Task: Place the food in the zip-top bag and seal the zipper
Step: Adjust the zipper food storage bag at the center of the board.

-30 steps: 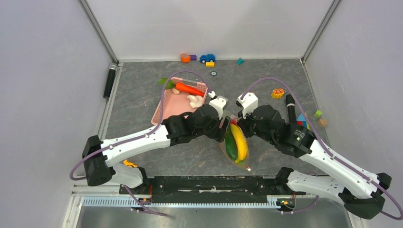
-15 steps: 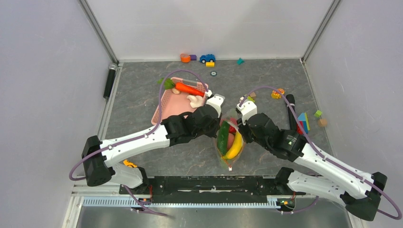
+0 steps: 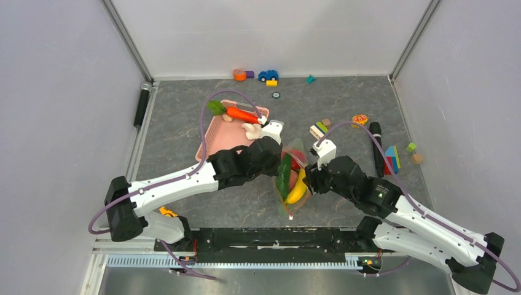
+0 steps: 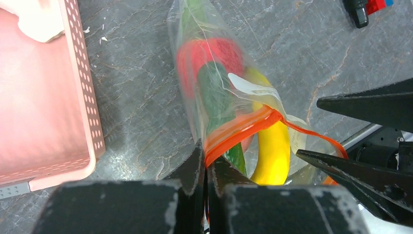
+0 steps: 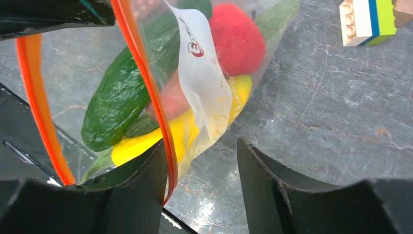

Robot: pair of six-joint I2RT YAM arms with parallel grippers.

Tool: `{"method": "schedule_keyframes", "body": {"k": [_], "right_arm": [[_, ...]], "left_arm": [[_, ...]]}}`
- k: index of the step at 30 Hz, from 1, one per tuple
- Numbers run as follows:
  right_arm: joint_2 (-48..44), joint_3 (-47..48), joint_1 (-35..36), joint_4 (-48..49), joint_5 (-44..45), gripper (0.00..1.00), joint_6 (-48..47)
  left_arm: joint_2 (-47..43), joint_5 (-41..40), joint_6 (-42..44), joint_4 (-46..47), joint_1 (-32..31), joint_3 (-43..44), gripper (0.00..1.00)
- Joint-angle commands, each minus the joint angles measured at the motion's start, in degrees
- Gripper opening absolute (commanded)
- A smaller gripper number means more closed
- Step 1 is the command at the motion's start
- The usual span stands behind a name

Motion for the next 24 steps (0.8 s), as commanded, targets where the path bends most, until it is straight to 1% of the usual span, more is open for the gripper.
{"method": "schedule_keyframes", "body": {"k": [1,6,8,9,12,14,17,19,21,24], "right_arm": [[-2.85,-2.02,0.11,6.09,-1.42,0.58,1.60],[-5.25,-5.39,0.10,6.02,-0.11,0.55,4.81],[-6.24,-6.50,0.10,5.72,-0.14,0.51,5.48],[-6.83,-6.89,0.11,5.63,-0.09,0.46,5.69],[-8.68,-7.17,0.10,6.19,0.47,0.23,6.27],[-9.95,-6.90,0.10,7.62,0.38,0.11,5.98],[-11.37,-6.18,0.10,10.97,-0.41,0.00,4.11],[-11.68,-5.39,0.10,12.35,-0.89,0.00,2.86],[-11.55,-3.97,0.10,12.46,0.12,0.00,1.89],[-10.93,-0.32,0.11,9.16,4.14,0.00,0.89]], "left_arm": [[-2.42,-3.04,-4.14,0.96,0.33,-0.50,0.02],[-3.16,-4.31,-4.65,1.24,0.31,-1.38,0.02],[-3.26,-4.69,-4.62,1.06,0.31,-1.56,0.02],[-3.14,-4.70,-4.48,0.88,0.28,-1.59,0.02],[-3.13,-4.14,-3.85,0.86,0.33,-1.65,0.02],[-3.05,-2.40,-3.00,1.44,0.29,-1.72,0.04],[-2.66,3.01,-1.28,4.41,0.32,-2.05,0.11],[-1.55,7.89,0.28,6.77,0.30,-1.22,0.15],[-0.23,10.73,1.60,8.19,0.28,-0.01,0.21],[2.20,11.22,2.62,8.84,0.26,2.10,0.22]]}}
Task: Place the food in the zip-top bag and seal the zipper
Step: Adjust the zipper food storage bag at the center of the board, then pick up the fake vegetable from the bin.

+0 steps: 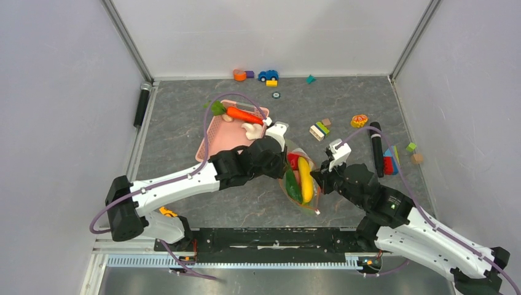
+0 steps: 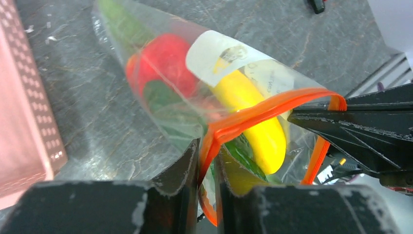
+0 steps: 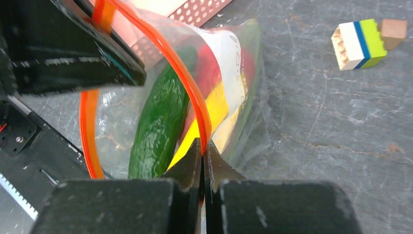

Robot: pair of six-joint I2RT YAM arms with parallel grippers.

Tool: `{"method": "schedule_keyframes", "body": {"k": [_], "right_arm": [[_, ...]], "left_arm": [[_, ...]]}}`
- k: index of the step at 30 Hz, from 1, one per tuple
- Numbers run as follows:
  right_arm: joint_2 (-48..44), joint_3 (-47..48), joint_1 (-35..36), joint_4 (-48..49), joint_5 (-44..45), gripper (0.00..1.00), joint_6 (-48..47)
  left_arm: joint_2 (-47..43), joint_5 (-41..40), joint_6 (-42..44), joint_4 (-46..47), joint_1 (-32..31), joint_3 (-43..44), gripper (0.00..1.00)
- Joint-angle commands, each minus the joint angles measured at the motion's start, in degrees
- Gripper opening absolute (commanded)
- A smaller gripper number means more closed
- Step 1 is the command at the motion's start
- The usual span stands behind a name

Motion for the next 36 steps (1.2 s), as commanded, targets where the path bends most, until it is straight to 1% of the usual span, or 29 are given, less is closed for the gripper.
{"method": "schedule_keyframes", "body": {"k": [1,4,8,11,14,15,16,18,19,22,23,30,34,36], "right_arm": [[0.35,7.40,0.12,-0.12,6.03,0.00,-2.71],[0.36,10.57,0.13,-2.27,8.19,0.00,-4.00],[0.10,13.93,0.09,-5.89,10.60,0.00,-4.79],[-0.59,14.33,0.10,-8.01,13.48,0.00,-4.77],[-0.87,12.14,0.16,-7.88,13.92,0.00,-4.93],[-0.51,11.14,0.10,-7.59,14.29,0.00,-4.88],[-0.20,9.90,0.10,-7.00,14.97,0.00,-4.89],[0.82,7.49,0.10,-5.75,17.06,0.00,-4.66],[1.36,6.48,0.10,-4.99,18.12,0.00,-4.51],[3.31,4.82,0.14,-2.81,20.54,0.00,-4.31],[4.04,4.64,0.10,-2.16,20.90,0.00,-4.50],[6.80,4.19,0.11,2.65,21.17,0.01,-6.90],[7.11,3.34,0.10,2.95,20.87,0.02,-7.06],[7.35,3.21,0.15,2.97,20.72,0.01,-7.01]], "left_arm": [[3.19,4.31,3.67,5.60,0.24,4.13,0.22],[5.85,5.71,4.24,7.03,0.39,6.06,0.22],[9.36,10.30,4.53,11.77,1.51,7.43,0.20],[12.64,13.52,4.27,14.74,3.37,8.09,0.19],[15.74,18.41,3.84,15.54,5.14,9.59,0.20],[16.43,19.17,4.00,15.21,5.41,9.88,0.25],[16.77,19.43,4.30,14.98,5.53,10.02,0.35],[16.49,18.95,5.11,14.16,5.55,9.65,0.61],[15.98,18.48,5.34,13.40,5.57,9.34,0.73],[13.25,16.25,6.29,10.92,5.54,7.55,0.98],[12.00,15.06,6.40,10.20,5.60,6.80,1.00],[-0.93,2.84,4.85,2.63,6.69,-0.73,1.00],[-8.73,-4.19,2.25,-1.08,10.11,-4.41,1.00],[-11.17,-5.98,1.35,-2.44,13.59,-5.79,1.00]]}}
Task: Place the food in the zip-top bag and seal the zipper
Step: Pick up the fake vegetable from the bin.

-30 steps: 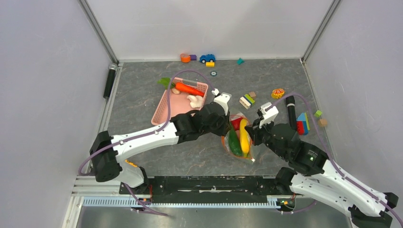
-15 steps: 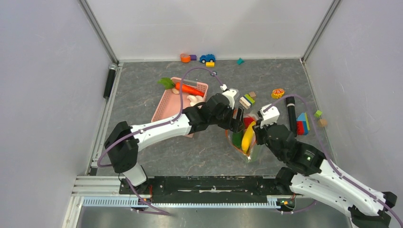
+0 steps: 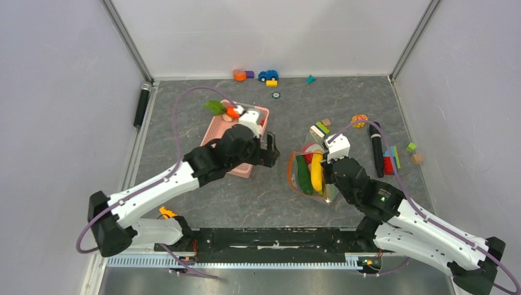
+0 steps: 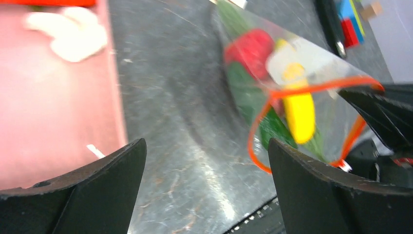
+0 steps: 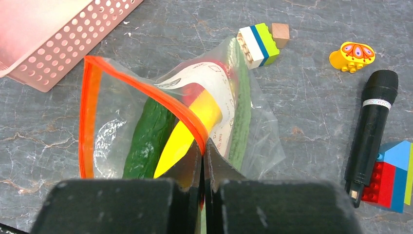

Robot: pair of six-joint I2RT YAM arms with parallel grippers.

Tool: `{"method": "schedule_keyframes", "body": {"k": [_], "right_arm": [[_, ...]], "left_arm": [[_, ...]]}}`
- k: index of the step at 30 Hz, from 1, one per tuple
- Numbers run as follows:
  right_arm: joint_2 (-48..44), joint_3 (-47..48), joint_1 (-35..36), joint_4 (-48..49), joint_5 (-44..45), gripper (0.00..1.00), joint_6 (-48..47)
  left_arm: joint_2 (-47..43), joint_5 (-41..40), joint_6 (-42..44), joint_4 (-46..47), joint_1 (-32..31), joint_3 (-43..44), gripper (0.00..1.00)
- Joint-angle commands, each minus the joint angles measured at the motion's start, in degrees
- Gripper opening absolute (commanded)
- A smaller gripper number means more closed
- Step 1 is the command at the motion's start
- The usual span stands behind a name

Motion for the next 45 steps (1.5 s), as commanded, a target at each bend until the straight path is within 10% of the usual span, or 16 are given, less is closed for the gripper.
{"method": "schedule_keyframes", "body": {"k": [1,13,45], "right_arm": [[0.08,-0.29,0.09,4.66,1.37,0.02,-0.86],[0.67,-2.43,-0.04,7.78,2.16,0.01,-1.33],[-3.62,-5.26,-0.17,8.97,1.79,0.02,-1.14]], "left_arm": [[-6.11,-8.76,-3.43,-4.54,6.84,-3.22,1.00],[-2.93,-5.47,-5.03,-3.43,20.35,-3.60,1.00],[40.70,3.42,-7.69,7.15,28.55,19.11,0.92]]}}
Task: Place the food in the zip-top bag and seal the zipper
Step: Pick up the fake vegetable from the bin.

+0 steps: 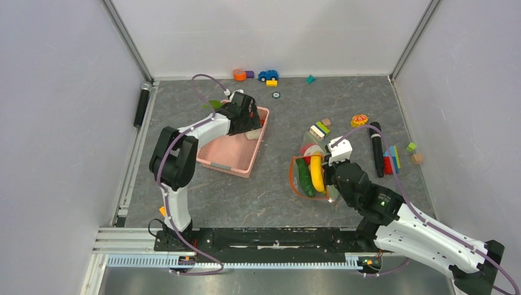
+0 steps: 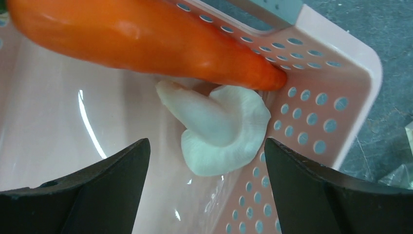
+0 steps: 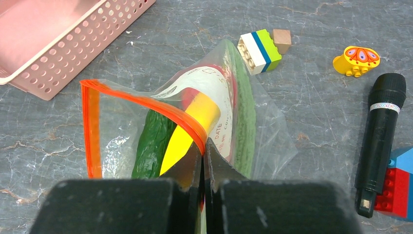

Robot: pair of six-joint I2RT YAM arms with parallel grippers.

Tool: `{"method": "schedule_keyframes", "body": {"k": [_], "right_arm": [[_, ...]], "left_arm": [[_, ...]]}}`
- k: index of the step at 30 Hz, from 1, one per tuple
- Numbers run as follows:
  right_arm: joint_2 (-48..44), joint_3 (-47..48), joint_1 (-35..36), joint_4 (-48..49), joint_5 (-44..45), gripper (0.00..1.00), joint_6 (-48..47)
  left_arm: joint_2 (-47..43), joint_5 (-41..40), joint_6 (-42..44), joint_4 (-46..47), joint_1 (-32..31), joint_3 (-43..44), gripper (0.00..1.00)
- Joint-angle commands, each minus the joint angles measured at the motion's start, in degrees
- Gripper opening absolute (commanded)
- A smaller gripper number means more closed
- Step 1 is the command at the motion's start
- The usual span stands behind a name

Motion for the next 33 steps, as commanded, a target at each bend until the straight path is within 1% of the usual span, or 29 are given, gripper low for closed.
{"method": "schedule_keyframes", "body": {"k": [1,5,9,12,14,19,21,25,30,33], "right_arm": [[-0.40,0.01,-0.17,2.93,1.41,0.01,-0.32],[-0.43,-0.08,-0.15,2.89,1.32,0.01,-0.17],[-0.85,-0.12,-0.14,2.88,1.24,0.01,-0.21],[-1.00,-0.25,-0.14,2.92,1.44,0.01,-0.20],[-1.05,-0.25,-0.15,2.88,1.36,0.01,-0.13],[-1.14,-0.33,-0.13,2.87,1.12,0.01,-0.11],[-1.23,-0.34,-0.14,2.91,0.98,0.01,-0.14],[-1.64,-0.43,-0.13,2.90,0.88,0.01,-0.06],[-2.23,-0.52,-0.15,2.90,0.96,0.01,0.00],[-2.27,-0.52,-0.15,2.90,0.77,0.01,-0.04]], "left_arm": [[2.52,0.87,-3.20,2.51,0.42,3.61,0.92],[5.17,-1.68,-4.48,1.55,0.51,5.15,0.87],[8.25,-2.46,-5.29,-0.49,0.58,7.71,0.79],[10.65,-3.52,-5.78,-4.24,0.59,10.86,0.68],[11.21,-4.08,-6.21,-5.50,0.58,11.66,0.57],[9.67,-4.15,-6.50,-6.63,0.57,11.16,0.32],[8.16,-4.36,-6.56,-7.26,0.58,10.49,0.28],[3.12,-4.69,-6.57,-7.38,0.54,7.26,0.26],[-6.04,-4.53,-6.35,-7.30,0.51,1.26,0.25],[-13.13,-3.92,-5.86,-7.21,0.50,-3.98,0.25]]}}
